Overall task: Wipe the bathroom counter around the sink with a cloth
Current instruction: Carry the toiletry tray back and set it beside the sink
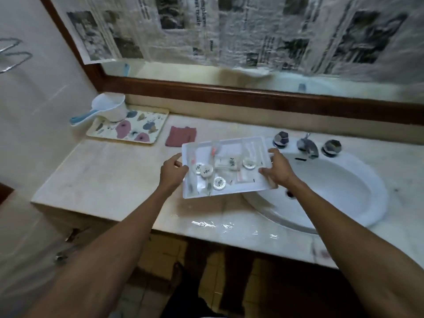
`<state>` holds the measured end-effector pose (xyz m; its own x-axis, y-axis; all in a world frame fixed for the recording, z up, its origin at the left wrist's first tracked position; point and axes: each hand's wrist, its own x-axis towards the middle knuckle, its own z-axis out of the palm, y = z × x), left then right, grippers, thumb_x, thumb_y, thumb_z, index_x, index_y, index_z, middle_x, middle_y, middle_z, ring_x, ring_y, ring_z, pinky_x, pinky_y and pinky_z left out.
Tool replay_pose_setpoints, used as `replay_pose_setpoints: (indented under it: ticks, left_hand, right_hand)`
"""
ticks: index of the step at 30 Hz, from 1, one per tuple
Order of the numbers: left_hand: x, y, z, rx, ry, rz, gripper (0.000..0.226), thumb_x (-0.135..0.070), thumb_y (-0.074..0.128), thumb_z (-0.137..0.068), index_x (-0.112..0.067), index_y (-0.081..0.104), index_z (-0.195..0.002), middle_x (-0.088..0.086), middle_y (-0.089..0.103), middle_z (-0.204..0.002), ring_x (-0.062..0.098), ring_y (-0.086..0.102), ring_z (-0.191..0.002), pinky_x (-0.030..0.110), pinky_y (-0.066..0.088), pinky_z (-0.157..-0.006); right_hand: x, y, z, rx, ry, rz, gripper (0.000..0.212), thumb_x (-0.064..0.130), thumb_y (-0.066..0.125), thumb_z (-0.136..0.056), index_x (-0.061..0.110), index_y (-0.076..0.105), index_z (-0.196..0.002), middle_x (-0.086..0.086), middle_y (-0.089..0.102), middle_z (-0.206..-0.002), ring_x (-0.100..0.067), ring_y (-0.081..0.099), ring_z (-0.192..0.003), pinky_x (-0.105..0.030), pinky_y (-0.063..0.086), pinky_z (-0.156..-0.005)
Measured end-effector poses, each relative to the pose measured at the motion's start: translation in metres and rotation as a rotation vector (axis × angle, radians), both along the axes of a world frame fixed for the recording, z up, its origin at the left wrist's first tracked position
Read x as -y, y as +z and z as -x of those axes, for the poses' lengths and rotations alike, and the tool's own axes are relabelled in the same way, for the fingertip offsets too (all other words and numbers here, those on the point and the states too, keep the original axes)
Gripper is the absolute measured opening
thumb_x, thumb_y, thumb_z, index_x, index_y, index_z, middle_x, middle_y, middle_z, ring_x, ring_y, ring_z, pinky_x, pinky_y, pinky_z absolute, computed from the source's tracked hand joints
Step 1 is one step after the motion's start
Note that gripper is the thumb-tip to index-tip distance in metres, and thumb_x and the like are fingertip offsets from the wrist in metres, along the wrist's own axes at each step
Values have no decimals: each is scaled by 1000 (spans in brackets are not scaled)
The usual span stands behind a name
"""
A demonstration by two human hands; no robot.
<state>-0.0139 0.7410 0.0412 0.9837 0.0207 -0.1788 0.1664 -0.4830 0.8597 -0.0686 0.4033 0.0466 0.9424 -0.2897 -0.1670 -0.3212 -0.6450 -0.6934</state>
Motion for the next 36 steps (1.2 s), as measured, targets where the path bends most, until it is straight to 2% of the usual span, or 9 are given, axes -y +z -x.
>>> replay_pose_setpoints:
  ticks: [4, 11, 16, 21, 24, 27, 29, 33, 36]
  left_hand:
    - [79, 7, 15, 31, -99, 53, 58, -29, 64, -82, -20, 58, -139, 2, 63, -84, 19, 62, -75, 46, 61, -76]
    - [209, 6, 26, 53, -309, -1, 60, -26, 76, -83, -20, 58, -140, 1, 67, -86, 22, 70, -85, 46, 61, -78]
    - [307, 5, 35, 78, -446, -2, 52, -17, 72, -86, -18, 60, -137, 0, 69, -86, 11, 64, -74, 28, 53, -72]
    - [399, 8, 29, 90, -552, -26, 43, -14, 70, -82, -19, 67, -125, 7, 67, -82, 17, 61, -70, 28, 47, -66]
    - [451, 10, 17, 103, -591, -82, 45, -20, 70, -82, -20, 66, -126, 7, 69, -87, 23, 65, -79, 26, 43, -65]
    - [497, 18, 9, 112, -596, -162, 51, -19, 71, -87, -14, 59, -136, 7, 72, -101, 17, 62, -85, 25, 41, -71]
    - [524, 20, 5, 120, -624, -177, 49, -20, 70, -87, -15, 60, -135, 8, 74, -109, 22, 68, -94, 28, 47, -75]
    - [573, 16, -8, 72, -620, -200, 50, -22, 71, -85, -12, 61, -132, 6, 68, -88, 27, 64, -84, 33, 47, -74]
    - [603, 16, -14, 18, -599, -244, 33, -26, 70, -85, -6, 67, -112, 2, 62, -78, 27, 61, -79, 33, 43, -69]
  right_hand:
    - [66, 10, 51, 50, -118, -20, 64, 12, 79, -77, 10, 46, -131, -13, 58, -127, -29, 58, -109, -33, 45, -84]
    - [165, 5, 134, 81, -374, -16, 71, 12, 79, -77, 10, 44, -139, -13, 56, -133, -30, 54, -118, -26, 38, -89]
    - [239, -7, 174, 34, -513, -5, 77, 18, 81, -76, 10, 41, -142, -17, 53, -136, -32, 54, -119, -37, 43, -99]
    - [319, -10, 185, 31, -606, 2, 77, 15, 79, -76, 10, 41, -142, -19, 54, -132, -33, 55, -118, -34, 43, -94]
    - [363, -10, 180, 20, -649, 2, 76, 15, 79, -76, 10, 41, -142, -19, 54, -131, -34, 54, -118, -37, 44, -97]
    - [401, -9, 173, -1, -679, 26, 76, 15, 78, -77, 10, 40, -142, -20, 54, -132, -34, 54, -120, -39, 44, -99]
    - [424, -10, 170, -14, -696, 34, 76, 15, 77, -78, 9, 39, -143, -19, 53, -134, -34, 53, -121, -38, 43, -99]
    - [467, -11, 165, -48, -709, 55, 77, 18, 77, -78, 9, 38, -145, -19, 53, -135, -34, 53, -122, -40, 43, -102]
    - [493, -13, 160, -69, -701, 72, 79, 24, 78, -79, 9, 38, -145, -18, 51, -138, -33, 52, -125, -39, 43, -104]
